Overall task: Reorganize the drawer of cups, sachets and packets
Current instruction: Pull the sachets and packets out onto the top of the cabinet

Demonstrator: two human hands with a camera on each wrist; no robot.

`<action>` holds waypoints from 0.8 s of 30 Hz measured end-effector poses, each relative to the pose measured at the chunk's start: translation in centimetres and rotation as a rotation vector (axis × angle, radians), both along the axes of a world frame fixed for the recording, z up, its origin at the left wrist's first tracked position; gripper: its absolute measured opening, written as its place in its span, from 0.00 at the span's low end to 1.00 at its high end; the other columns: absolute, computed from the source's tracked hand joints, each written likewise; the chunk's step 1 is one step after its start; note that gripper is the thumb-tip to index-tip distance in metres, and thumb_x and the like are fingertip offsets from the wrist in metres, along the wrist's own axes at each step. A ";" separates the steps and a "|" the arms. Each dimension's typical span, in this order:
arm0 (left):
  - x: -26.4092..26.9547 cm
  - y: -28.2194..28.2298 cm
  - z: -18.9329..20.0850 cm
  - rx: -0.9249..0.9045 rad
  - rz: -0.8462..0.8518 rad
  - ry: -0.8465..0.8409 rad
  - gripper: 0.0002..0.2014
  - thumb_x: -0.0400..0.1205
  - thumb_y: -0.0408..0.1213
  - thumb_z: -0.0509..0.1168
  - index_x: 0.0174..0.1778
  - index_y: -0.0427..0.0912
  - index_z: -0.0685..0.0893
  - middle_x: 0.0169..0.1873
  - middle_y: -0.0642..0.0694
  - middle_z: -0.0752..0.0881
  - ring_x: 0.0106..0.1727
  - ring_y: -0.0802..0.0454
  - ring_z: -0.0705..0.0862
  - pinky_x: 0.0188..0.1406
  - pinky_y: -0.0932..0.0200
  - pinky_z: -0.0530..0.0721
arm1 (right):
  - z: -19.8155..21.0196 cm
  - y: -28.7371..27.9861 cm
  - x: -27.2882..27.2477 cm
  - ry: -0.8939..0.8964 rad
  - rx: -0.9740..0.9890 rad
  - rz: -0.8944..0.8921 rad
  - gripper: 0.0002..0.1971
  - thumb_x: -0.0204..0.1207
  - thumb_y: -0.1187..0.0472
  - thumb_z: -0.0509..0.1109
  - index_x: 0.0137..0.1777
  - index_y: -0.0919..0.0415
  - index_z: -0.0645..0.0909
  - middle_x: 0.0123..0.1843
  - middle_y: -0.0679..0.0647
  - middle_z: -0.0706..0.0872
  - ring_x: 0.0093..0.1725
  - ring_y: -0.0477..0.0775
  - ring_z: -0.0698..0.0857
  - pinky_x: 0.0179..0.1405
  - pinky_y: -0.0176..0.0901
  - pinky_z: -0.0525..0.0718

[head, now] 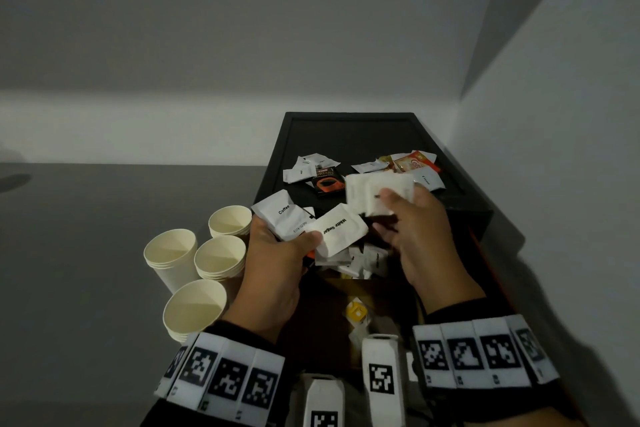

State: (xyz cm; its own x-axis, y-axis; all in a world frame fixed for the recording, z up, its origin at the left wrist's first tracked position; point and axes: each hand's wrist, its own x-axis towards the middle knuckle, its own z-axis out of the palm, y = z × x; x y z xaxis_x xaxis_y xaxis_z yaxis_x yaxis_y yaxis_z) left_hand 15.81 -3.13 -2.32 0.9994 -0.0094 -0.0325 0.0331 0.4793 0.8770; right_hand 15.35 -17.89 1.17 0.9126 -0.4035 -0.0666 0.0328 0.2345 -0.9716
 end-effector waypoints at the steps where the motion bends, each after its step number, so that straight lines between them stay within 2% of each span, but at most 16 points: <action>1: 0.0 0.0 0.1 0.001 0.010 -0.003 0.31 0.74 0.13 0.63 0.72 0.37 0.69 0.63 0.35 0.82 0.60 0.37 0.84 0.44 0.47 0.89 | 0.3 -0.6 0.0 0.002 0.105 -0.018 0.10 0.79 0.63 0.67 0.59 0.54 0.77 0.52 0.53 0.82 0.51 0.53 0.84 0.41 0.44 0.86; 2: 0.0 0.1 0.1 0.004 0.020 -0.003 0.31 0.74 0.13 0.63 0.72 0.38 0.69 0.64 0.36 0.81 0.61 0.37 0.84 0.45 0.46 0.89 | 0.5 -1.1 -0.2 0.004 0.196 -0.026 0.12 0.78 0.63 0.67 0.60 0.56 0.76 0.51 0.54 0.82 0.50 0.53 0.83 0.40 0.43 0.85; 4: 0.0 0.1 0.2 0.013 0.039 0.002 0.32 0.73 0.13 0.65 0.72 0.38 0.69 0.64 0.36 0.81 0.61 0.37 0.84 0.43 0.46 0.89 | 0.9 -1.6 -0.5 0.013 0.272 0.016 0.09 0.78 0.64 0.68 0.57 0.57 0.77 0.50 0.55 0.82 0.51 0.54 0.83 0.44 0.45 0.85; 7: 0.0 0.0 0.1 0.032 0.054 -0.013 0.31 0.72 0.13 0.66 0.71 0.35 0.70 0.62 0.34 0.81 0.59 0.36 0.84 0.37 0.51 0.89 | 0.5 -0.8 -0.6 0.074 0.116 0.215 0.07 0.78 0.66 0.66 0.54 0.56 0.77 0.54 0.56 0.83 0.54 0.56 0.83 0.53 0.54 0.85; 8: -0.1 0.0 0.1 0.036 0.057 -0.019 0.31 0.72 0.13 0.66 0.71 0.36 0.70 0.61 0.35 0.82 0.59 0.36 0.84 0.38 0.50 0.89 | 0.3 -0.3 -0.6 0.100 0.027 0.277 0.07 0.79 0.66 0.66 0.54 0.56 0.78 0.54 0.56 0.84 0.52 0.55 0.84 0.51 0.53 0.85; 9: -0.1 0.0 0.2 0.039 0.057 -0.020 0.32 0.72 0.14 0.67 0.71 0.37 0.70 0.61 0.36 0.82 0.59 0.37 0.84 0.40 0.48 0.89 | 0.1 0.2 -0.6 0.116 -0.051 0.311 0.08 0.79 0.66 0.66 0.55 0.55 0.79 0.53 0.56 0.85 0.50 0.54 0.85 0.45 0.49 0.86; 12: -0.3 0.0 0.4 0.033 0.025 -0.016 0.34 0.72 0.15 0.68 0.72 0.41 0.70 0.60 0.40 0.83 0.58 0.41 0.85 0.46 0.44 0.89 | -0.4 0.5 -0.4 0.106 -0.159 0.284 0.07 0.79 0.66 0.66 0.55 0.56 0.80 0.50 0.55 0.87 0.44 0.49 0.86 0.29 0.36 0.82; 16: -0.7 0.3 0.6 0.020 -0.025 -0.076 0.31 0.71 0.13 0.66 0.69 0.36 0.72 0.51 0.40 0.86 0.47 0.44 0.88 0.34 0.55 0.88 | -0.2 0.1 -0.6 0.045 -0.043 0.258 0.08 0.80 0.69 0.64 0.48 0.55 0.80 0.46 0.53 0.87 0.41 0.48 0.87 0.24 0.33 0.83; 18: -0.9 0.2 0.6 0.016 -0.035 -0.097 0.30 0.71 0.12 0.65 0.69 0.35 0.73 0.53 0.37 0.87 0.50 0.41 0.88 0.38 0.53 0.89 | 0.1 0.1 -0.7 0.030 0.050 0.265 0.08 0.80 0.69 0.63 0.48 0.56 0.79 0.45 0.54 0.87 0.41 0.48 0.87 0.27 0.38 0.87; 21: -0.8 0.3 0.6 0.019 -0.035 -0.095 0.31 0.70 0.11 0.64 0.68 0.36 0.74 0.56 0.36 0.86 0.51 0.41 0.88 0.39 0.53 0.88 | 0.5 -0.4 -0.7 0.034 0.151 0.240 0.07 0.81 0.69 0.62 0.52 0.58 0.79 0.46 0.55 0.87 0.40 0.49 0.88 0.29 0.45 0.89; 24: -0.5 0.8 0.6 0.098 -0.003 -0.057 0.33 0.67 0.12 0.69 0.68 0.37 0.73 0.55 0.35 0.85 0.49 0.40 0.87 0.38 0.51 0.88 | 0.8 -1.6 -0.7 0.018 0.196 0.160 0.12 0.81 0.69 0.62 0.62 0.61 0.77 0.47 0.55 0.86 0.42 0.50 0.87 0.27 0.43 0.88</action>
State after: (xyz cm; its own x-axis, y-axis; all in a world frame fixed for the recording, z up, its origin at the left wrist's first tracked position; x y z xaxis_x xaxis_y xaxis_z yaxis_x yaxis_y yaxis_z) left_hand 15.29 -2.31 -1.77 0.9996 -0.0125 0.0234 -0.0167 0.3908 0.9203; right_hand 14.67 -19.54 1.98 0.9616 -0.2321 -0.1465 -0.0369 0.4195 -0.9070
